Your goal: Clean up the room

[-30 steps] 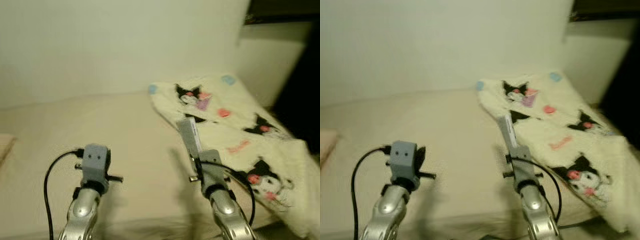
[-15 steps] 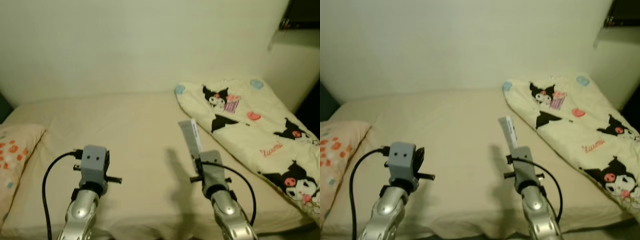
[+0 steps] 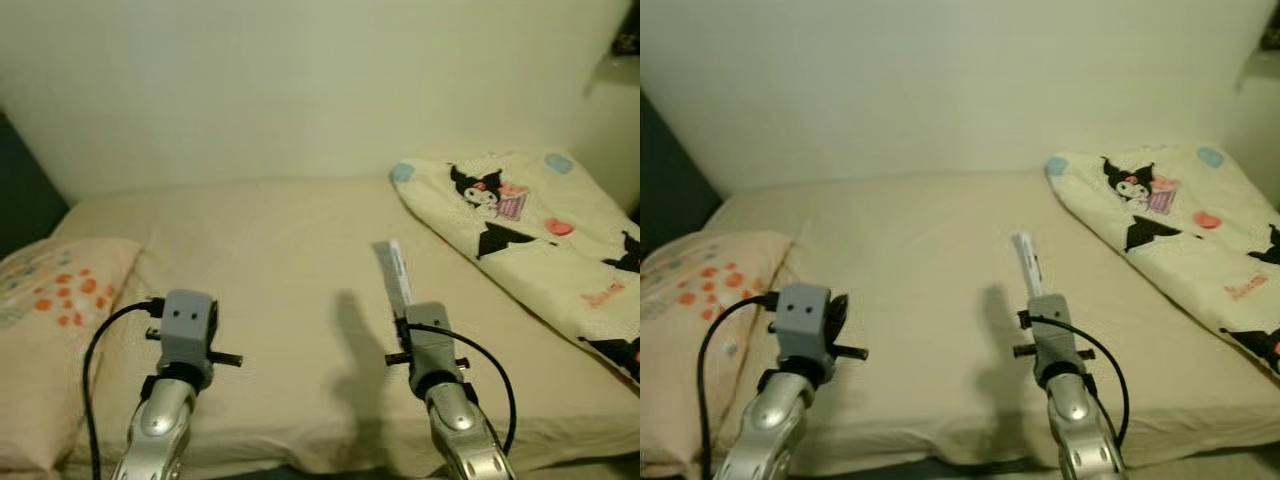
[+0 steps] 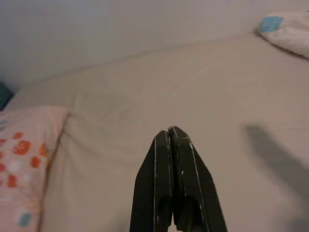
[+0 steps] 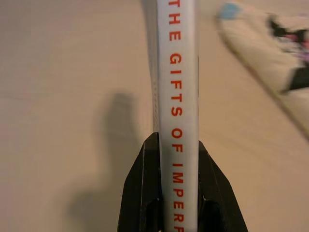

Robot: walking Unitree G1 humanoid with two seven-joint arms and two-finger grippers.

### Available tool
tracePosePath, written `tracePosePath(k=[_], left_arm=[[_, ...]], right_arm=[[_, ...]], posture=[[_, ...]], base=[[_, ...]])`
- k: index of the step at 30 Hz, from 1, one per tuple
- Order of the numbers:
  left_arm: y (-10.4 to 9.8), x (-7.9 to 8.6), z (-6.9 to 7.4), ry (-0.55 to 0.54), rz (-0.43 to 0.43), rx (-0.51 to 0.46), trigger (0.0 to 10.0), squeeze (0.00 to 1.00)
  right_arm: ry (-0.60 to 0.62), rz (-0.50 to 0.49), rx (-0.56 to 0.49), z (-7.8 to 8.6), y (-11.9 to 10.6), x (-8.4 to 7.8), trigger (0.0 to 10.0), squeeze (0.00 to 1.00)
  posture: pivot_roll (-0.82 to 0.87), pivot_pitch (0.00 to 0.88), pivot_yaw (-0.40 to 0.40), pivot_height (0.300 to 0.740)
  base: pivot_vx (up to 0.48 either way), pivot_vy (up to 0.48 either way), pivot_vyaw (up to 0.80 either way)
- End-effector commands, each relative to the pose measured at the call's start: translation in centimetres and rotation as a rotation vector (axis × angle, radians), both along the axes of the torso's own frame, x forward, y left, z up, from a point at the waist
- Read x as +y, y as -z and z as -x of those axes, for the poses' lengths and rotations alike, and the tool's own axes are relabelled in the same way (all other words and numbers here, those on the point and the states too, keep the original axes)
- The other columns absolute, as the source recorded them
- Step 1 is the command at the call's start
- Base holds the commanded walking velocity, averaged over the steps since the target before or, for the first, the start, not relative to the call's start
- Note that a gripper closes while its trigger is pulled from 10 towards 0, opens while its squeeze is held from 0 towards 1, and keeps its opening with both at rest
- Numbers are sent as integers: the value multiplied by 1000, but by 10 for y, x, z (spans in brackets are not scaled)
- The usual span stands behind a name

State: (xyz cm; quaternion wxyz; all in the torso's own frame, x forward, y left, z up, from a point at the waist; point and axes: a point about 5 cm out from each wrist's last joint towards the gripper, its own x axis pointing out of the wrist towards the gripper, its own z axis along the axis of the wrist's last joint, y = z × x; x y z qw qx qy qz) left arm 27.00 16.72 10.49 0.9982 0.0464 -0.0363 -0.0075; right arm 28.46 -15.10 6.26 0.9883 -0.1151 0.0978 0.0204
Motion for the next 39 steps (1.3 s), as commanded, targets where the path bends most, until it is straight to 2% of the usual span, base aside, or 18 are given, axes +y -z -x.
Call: tracePosePath(k=[1,17,20,32,39], left_arm=[[3,2,3,0,-12,16,10000,0],[3,3,3,4,-17,14,10000,0],[1,3,3,15,-50,9,10000,0],[1,1,4,19,-51,14,10000,0],[3,1,6,20,-40,29,10000,0]], right_arm=[[-7,0,-30,-1,-5,1,10000,0],[-11,-1,-31,-1,-4,3,10000,0],[-11,-2,-30,-1,-4,4,10000,0],[-6,-6,-28,-1,-3,3,10000,0],[-9,-4,-27,-1,-3,3,10000,0]], posture=[[-40,111,40,727],[-34,102,39,727],[-32,106,41,727],[-28,111,44,727],[-25,117,39,727]], base=[[0,307,0],[0,307,0],[0,0,0],[0,-480,0],[0,0,0]])
